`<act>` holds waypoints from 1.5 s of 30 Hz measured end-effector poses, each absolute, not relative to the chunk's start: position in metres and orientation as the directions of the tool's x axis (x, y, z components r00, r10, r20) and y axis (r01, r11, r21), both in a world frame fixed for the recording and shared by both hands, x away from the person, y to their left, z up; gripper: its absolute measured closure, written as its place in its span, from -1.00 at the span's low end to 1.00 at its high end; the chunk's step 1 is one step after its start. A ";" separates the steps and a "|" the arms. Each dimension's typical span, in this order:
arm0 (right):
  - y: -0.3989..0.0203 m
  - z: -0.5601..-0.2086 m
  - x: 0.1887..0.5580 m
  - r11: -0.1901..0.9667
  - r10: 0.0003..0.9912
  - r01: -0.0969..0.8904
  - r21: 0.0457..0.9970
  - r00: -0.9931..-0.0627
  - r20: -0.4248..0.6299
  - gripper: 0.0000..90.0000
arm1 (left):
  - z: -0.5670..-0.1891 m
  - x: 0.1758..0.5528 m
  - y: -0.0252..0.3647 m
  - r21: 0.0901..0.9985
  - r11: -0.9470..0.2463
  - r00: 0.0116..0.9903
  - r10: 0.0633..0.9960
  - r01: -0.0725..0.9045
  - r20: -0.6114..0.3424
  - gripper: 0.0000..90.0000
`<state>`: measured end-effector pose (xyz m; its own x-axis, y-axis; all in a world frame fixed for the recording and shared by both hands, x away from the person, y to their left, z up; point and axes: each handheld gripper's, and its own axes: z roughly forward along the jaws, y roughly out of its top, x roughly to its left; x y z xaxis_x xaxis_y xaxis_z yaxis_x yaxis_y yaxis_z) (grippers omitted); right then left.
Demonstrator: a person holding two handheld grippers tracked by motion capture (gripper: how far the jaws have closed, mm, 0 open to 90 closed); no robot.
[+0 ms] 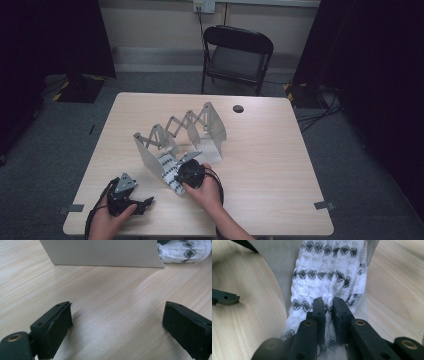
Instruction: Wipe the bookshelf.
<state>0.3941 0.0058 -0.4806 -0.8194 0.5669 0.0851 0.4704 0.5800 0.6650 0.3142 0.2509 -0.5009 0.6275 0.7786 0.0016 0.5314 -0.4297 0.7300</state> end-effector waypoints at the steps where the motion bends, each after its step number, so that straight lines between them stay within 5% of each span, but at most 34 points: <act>1: 0.006 -0.480 0.394 0.576 0.570 0.479 0.663 -0.816 0.093 0.84 | -0.501 0.314 0.251 0.730 -0.430 0.627 0.779 0.531 0.002 -0.81; 6: 0.005 -0.479 0.393 0.579 0.568 0.472 0.664 -0.819 0.087 0.81 | -0.501 0.314 0.251 0.730 -0.430 0.627 0.779 0.531 0.002 -0.81; 18: 0.005 -0.483 0.396 0.563 0.559 0.461 0.686 -0.824 0.095 -0.08 | -0.501 0.314 0.251 0.730 -0.430 0.628 0.778 0.531 0.002 -0.81; 23: 0.011 -0.484 0.394 0.594 0.573 0.452 0.666 -0.818 0.044 0.01 | -0.501 0.314 0.251 0.729 -0.431 0.628 0.778 0.531 0.003 -0.81; 27: 0.013 -0.482 0.394 0.595 0.569 0.463 0.657 -0.820 0.062 0.49 | -0.501 0.314 0.251 0.730 -0.430 0.628 0.778 0.531 0.002 -0.81; 30: 0.012 -0.481 0.395 0.571 0.581 0.499 0.652 -0.807 0.109 0.66 | -0.501 0.314 0.251 0.730 -0.430 0.628 0.778 0.531 0.001 -0.81; 45: -0.008 -0.440 0.393 0.521 0.553 0.510 0.684 -0.812 0.185 0.69 | -0.501 0.314 0.251 0.731 -0.427 0.626 0.780 0.533 -0.001 -0.81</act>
